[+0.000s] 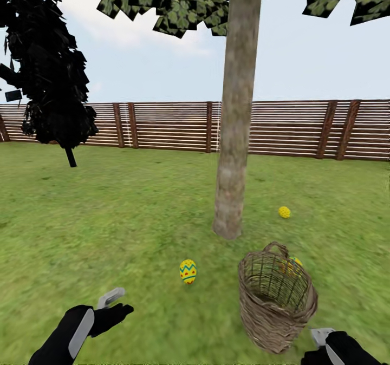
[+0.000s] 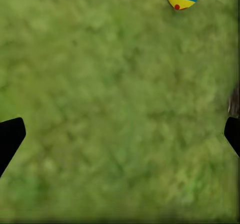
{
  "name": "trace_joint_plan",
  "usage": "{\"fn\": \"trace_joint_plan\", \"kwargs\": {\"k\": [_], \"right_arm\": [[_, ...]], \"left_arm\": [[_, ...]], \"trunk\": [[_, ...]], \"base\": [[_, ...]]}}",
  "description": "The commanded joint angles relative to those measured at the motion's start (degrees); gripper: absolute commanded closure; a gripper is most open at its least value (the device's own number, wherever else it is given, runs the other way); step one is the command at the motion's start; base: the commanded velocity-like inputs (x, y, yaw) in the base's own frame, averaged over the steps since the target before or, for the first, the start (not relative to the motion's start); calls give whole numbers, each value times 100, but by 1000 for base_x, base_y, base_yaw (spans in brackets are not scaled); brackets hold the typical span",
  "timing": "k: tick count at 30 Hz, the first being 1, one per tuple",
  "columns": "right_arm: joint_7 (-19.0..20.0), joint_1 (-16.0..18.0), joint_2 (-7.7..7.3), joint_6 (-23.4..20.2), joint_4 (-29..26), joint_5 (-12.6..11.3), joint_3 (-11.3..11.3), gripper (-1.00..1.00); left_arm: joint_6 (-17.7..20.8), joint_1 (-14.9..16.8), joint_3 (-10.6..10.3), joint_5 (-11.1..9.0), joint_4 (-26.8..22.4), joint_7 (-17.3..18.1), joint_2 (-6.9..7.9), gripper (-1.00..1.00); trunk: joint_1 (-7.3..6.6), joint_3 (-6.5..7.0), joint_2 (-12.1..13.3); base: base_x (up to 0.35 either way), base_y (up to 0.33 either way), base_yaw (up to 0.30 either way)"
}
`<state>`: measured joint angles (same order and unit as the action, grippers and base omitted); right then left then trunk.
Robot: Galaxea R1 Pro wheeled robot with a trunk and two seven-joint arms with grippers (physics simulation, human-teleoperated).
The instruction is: Take the three Easter eggs out of the wicker basket on the lawn in the garden, then place them on the lawn next to a single tree (choose any tree) so that all three eggs are next to the same tree and none are left in the basket.
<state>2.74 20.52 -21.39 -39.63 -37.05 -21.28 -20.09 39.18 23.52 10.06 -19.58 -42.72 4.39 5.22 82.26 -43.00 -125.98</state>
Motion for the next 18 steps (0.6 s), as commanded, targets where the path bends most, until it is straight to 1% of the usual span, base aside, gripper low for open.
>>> {"fn": "trace_joint_plan", "kwargs": {"k": [1, 11, 14, 18], "right_arm": [[31, 4, -6, -17, -4, 28, -22, -100], [25, 4, 7, -10, -4, 49, -34, -100], [21, 4, 12, -17, -4, 53, -38, -100], [18, 4, 12, -18, -4, 50, -39, -100]], "left_arm": [[37, 3, 22, 16, -6, 27, -5, -100], [37, 3, 22, 16, 1, 27, -43, -100], [37, 3, 22, 16, 1, 27, -47, -100], [34, 3, 22, 16, 1, 27, -59, -100]], "trunk": [[-25, 12, 38], [-244, 192, 439], [-310, 245, 560], [-398, 317, 720]], "base": [[-112, -310, 1], [-112, -311, 8], [-113, -311, 202], [-114, -311, 270]]}}
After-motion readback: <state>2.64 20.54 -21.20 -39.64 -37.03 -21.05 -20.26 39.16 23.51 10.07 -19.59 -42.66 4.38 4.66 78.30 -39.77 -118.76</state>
